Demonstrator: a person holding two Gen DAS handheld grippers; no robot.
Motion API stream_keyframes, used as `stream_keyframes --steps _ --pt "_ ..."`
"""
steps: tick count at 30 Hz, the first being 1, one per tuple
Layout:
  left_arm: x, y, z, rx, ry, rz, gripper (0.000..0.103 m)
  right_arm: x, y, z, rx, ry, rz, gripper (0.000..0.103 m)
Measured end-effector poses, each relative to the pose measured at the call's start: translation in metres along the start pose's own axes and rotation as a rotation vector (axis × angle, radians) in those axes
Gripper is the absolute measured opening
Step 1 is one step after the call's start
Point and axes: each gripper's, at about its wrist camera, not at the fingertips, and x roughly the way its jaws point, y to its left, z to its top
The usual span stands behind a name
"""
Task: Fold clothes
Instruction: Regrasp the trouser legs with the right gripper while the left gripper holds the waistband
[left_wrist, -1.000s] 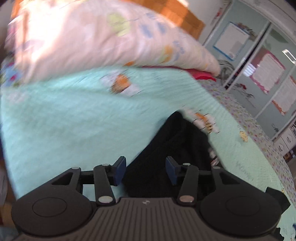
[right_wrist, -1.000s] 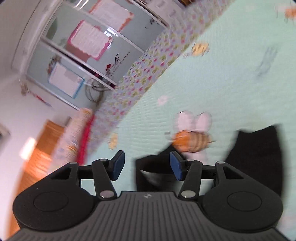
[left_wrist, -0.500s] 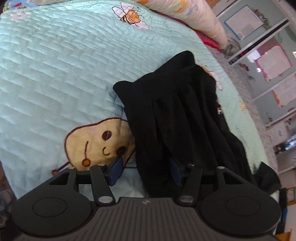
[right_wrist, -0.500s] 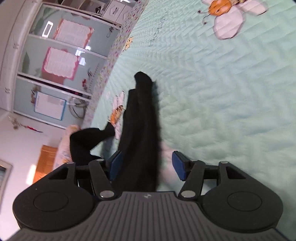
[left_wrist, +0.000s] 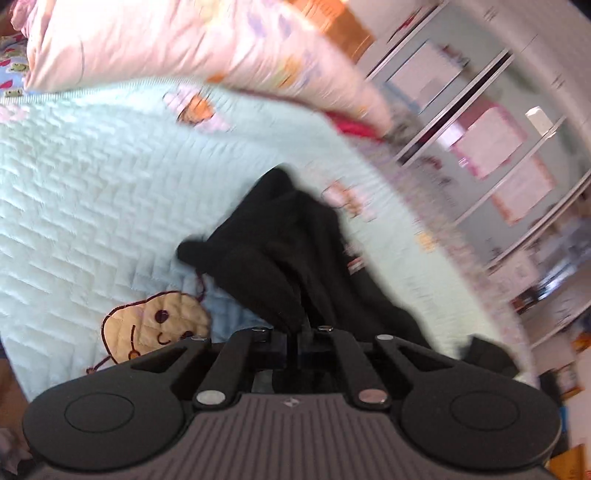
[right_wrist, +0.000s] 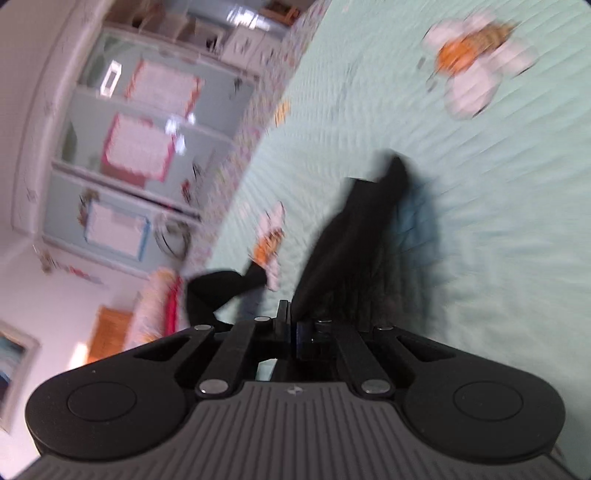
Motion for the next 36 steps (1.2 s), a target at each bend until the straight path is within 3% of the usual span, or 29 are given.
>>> stream_keyframes --steps 5,8,10,11,14,17,21,25,28,31,32,33,36 --pt "-0.046 -0.004 0.01 -0.04 -0.041 -0.076 0.003 -0.085 0.029 -0.004 0.013 -0.06 0.004 0.001" --pt "-0.04 0.003 0.012 -0.04 -0.016 -0.049 0.005 -0.079 0.053 0.008 -0.039 -0.027 -0.062 0.009" --pt "-0.022 0.012 0.007 -0.059 0.051 0.003 0.006 -0.054 0.062 0.018 -0.093 0.015 -0.104 0.042" --pt "-0.013 0.017 0.002 -0.073 0.093 0.038 0.006 -0.037 0.058 0.023 -0.119 0.042 -0.112 0.047" --pt "-0.013 0.033 -0.02 -0.091 0.148 0.053 0.007 -0.006 0.035 0.023 -0.139 0.057 -0.146 0.046" --pt "-0.013 0.043 -0.032 -0.066 0.173 0.075 0.009 -0.03 0.006 0.008 -0.111 0.03 -0.016 0.047" --pt "-0.006 0.051 -0.032 -0.078 0.186 0.08 0.01 -0.059 -0.038 -0.001 -0.087 -0.015 -0.083 0.048" --pt "-0.007 0.042 -0.027 -0.064 0.163 0.067 0.011 -0.055 -0.068 0.013 0.024 -0.032 -0.131 0.048" --pt "-0.013 0.034 -0.018 -0.051 0.12 0.042 0.011 -0.043 -0.037 0.03 -0.045 -0.06 -0.121 0.048" --pt "-0.009 0.034 -0.009 -0.086 0.104 0.053 0.011 -0.018 0.026 0.048 -0.174 -0.081 -0.08 0.049" --pt "-0.009 0.034 -0.007 -0.105 0.1 0.05 0.011 -0.01 0.045 0.053 -0.212 -0.091 -0.048 0.051" --pt "-0.009 0.034 -0.006 -0.124 0.095 0.046 0.011 0.001 0.058 0.058 -0.238 -0.089 -0.039 0.061" --pt "-0.01 0.035 -0.006 -0.134 0.09 0.046 0.012 0.019 0.066 0.06 -0.224 -0.07 -0.188 0.065"
